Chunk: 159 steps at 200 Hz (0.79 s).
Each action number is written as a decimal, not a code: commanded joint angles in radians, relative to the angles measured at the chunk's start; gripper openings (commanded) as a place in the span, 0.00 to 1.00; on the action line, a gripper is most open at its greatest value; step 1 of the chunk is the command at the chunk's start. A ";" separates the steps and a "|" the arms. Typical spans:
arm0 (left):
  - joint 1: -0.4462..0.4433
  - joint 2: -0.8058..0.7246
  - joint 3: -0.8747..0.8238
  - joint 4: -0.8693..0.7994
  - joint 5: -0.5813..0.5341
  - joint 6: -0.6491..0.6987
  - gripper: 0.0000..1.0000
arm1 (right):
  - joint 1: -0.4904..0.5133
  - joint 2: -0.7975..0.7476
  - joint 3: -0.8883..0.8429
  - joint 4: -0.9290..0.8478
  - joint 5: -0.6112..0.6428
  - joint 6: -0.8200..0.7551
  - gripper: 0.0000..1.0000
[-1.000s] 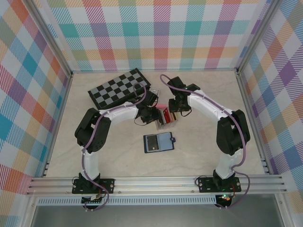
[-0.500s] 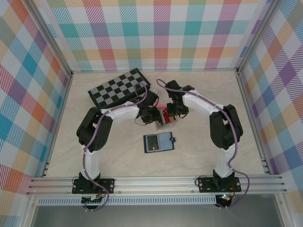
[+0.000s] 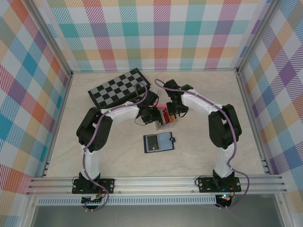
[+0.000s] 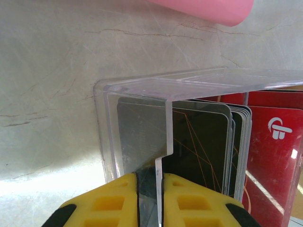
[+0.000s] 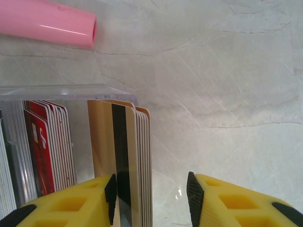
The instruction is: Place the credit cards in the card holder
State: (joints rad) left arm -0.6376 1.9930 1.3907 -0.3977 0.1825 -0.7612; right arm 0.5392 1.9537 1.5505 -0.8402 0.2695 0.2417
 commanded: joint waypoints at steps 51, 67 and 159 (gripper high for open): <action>0.007 0.012 -0.022 -0.057 0.012 0.018 0.14 | -0.007 -0.040 0.025 -0.054 0.050 -0.030 0.42; 0.007 0.013 -0.021 -0.054 0.015 0.016 0.14 | -0.007 -0.048 0.028 -0.058 0.045 -0.030 0.41; 0.007 0.016 -0.020 -0.049 0.026 0.013 0.13 | -0.006 -0.053 0.028 -0.058 0.025 -0.034 0.32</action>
State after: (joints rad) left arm -0.6376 1.9930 1.3907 -0.3908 0.1932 -0.7612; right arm 0.5381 1.9270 1.5528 -0.8593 0.2771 0.2192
